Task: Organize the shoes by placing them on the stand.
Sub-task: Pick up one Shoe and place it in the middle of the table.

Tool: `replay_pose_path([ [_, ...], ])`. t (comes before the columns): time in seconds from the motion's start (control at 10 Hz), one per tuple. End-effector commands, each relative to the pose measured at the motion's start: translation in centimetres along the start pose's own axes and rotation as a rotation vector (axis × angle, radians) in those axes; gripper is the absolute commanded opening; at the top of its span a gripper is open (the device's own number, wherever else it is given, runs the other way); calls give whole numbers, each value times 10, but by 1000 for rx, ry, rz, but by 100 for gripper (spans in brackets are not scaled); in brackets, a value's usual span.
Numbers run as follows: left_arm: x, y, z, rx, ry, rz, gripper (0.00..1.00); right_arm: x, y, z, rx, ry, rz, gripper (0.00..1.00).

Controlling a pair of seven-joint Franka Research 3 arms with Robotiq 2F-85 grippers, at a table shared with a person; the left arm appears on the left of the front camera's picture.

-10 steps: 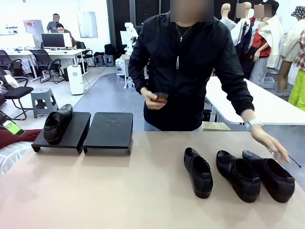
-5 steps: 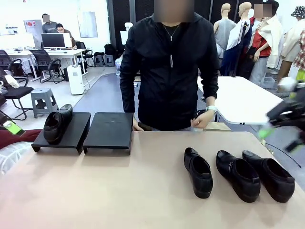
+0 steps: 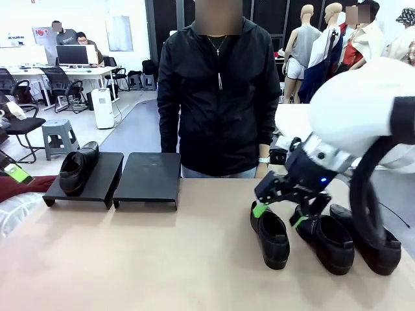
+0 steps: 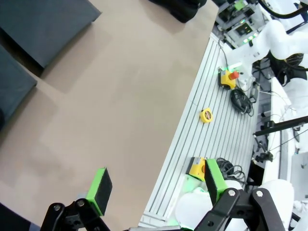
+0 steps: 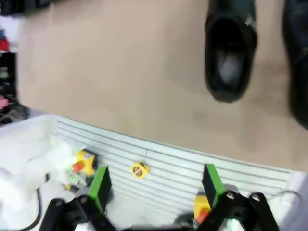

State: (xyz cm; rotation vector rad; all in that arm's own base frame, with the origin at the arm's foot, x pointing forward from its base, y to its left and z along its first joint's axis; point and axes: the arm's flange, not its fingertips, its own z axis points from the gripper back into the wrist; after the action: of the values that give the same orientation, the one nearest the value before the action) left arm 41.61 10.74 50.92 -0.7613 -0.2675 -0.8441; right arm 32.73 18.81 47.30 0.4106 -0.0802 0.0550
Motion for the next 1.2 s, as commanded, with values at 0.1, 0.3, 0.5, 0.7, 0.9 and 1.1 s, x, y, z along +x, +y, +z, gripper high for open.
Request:
replay_pose_path([
  [0.1,-1,-2,3,-5,11,8,100,49,-4,-61,-53,-66,-90,100],
  [0.3,-1,-2,3,-5,11,8,100,72,-12,-87,-84,-201,-128,100],
  [0.5,-1,-2,3,-5,11,8,100,90,-17,-105,-89,-214,-139,100],
  [0.7,-1,-2,3,-5,11,8,100,96,-20,-123,-138,-185,-155,100],
  [0.9,-1,-2,3,-5,11,8,100,94,-20,-128,-150,-188,-128,100],
  [1.1,-1,-2,3,-5,11,8,100,88,-21,-127,-202,-153,-41,0],
])
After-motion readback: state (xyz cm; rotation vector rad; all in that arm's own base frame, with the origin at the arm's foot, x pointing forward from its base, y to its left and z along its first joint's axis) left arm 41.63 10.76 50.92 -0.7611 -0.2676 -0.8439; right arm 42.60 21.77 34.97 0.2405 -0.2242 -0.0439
